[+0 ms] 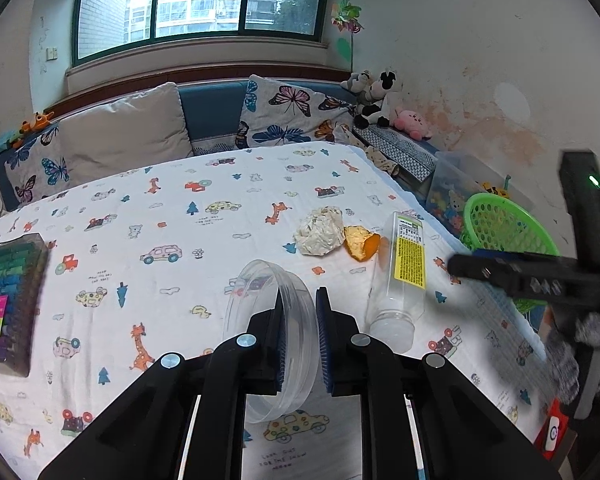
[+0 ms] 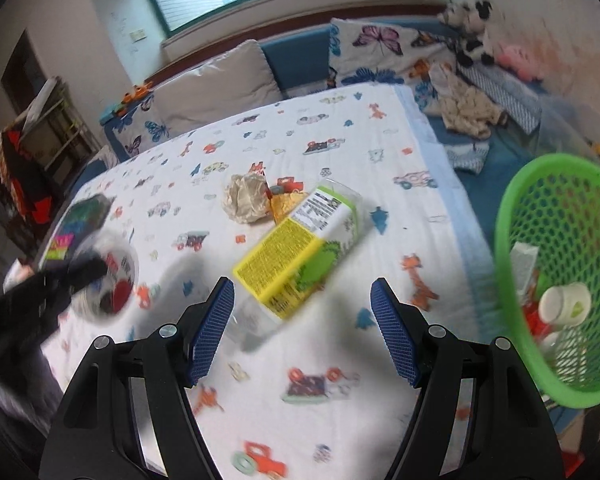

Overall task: Collect trash
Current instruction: 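Grasp the clear round container with left tool while right tool grasps the yellow-label bottle, then drop the bottle into the basket with right tool while left tool carries the container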

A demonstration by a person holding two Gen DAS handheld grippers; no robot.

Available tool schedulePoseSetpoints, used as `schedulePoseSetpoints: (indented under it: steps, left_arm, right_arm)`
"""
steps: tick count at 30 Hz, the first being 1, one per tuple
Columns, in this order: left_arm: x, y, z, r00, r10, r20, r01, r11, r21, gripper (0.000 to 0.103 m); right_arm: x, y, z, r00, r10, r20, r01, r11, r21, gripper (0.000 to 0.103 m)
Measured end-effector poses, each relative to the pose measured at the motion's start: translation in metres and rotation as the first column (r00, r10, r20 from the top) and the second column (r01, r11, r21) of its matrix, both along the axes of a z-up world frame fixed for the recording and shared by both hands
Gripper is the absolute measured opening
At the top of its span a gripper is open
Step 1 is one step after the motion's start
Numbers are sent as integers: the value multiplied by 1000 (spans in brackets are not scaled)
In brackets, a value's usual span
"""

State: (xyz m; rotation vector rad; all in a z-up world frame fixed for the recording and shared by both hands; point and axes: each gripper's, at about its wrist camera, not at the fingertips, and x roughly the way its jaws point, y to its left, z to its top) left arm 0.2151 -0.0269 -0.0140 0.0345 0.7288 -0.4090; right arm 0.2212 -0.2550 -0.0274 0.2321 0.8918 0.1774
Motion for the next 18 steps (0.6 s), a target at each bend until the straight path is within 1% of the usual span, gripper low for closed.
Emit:
schedulePoseSetpoints:
  steps: [6,11,14,17,18]
  left_arm:
    - [3,10,-1,1000,-13,3,13,1000,-9,14]
    - [9,15,-2,1000,-18,1,18,1000,-15,14]
    - [12,17,-2,1000,-24,2,24,1000,-17,14]
    - [15,18,-3,1000,-28,-2,28,999,-22,14]
    - [16,18,-4,1000,-30,-5,30,999,-23,14]
  right_arm:
    - [42,-6,-11,989,-97,-112,106,991,81,71]
    - [70,-19,-27,960,-172,-222,211,964,163,71]
    - [81,-23,-31,945,-204,-255,252,952,175,70]
    - [91,-26,-40,926,-217,-307,286,937,201,69]
    - [93,-27,-42,921,-220,-321,295,933,208,67]
